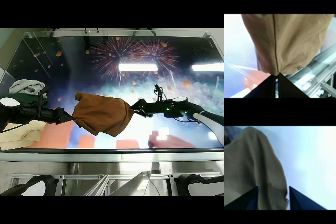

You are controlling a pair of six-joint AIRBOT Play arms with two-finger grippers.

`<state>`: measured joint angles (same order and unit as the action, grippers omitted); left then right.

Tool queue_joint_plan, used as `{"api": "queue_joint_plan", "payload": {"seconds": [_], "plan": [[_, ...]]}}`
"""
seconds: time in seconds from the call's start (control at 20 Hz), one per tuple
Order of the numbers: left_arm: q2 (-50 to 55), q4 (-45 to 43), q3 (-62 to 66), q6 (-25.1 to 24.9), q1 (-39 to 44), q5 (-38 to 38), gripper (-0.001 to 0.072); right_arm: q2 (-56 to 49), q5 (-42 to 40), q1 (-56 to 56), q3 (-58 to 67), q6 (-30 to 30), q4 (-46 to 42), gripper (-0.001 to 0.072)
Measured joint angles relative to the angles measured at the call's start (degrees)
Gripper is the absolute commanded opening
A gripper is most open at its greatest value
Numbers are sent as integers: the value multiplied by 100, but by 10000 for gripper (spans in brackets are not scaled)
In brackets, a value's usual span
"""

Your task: Fold the shirts.

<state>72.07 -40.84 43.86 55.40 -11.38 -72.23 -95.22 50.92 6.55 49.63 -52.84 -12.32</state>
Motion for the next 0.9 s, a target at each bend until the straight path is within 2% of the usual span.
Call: {"api": "queue_joint_plan", "payload": {"seconds": [0.05,0.1,0.15,0.3,0.45,0.75,0.9], "plan": [[0,2,0,-4,-9,0,14,-81,7,68,33,0,68,280],[0,2,0,-39,-15,0,13,-140,-7,127,68,13,105,92],[0,2,0,-57,-20,0,13,-188,17,166,96,39,116,17],[-17,7,90,-109,-42,-24,9,-160,385,164,284,122,186,16],[-289,85,568,-92,-199,-243,9,319,1036,-144,621,177,199,16],[-1919,555,2505,234,-1010,-774,15,2618,1891,-1338,1650,149,339,16],[-2782,673,3486,356,-1309,-686,19,3888,1910,-1818,2155,203,402,16]]}}
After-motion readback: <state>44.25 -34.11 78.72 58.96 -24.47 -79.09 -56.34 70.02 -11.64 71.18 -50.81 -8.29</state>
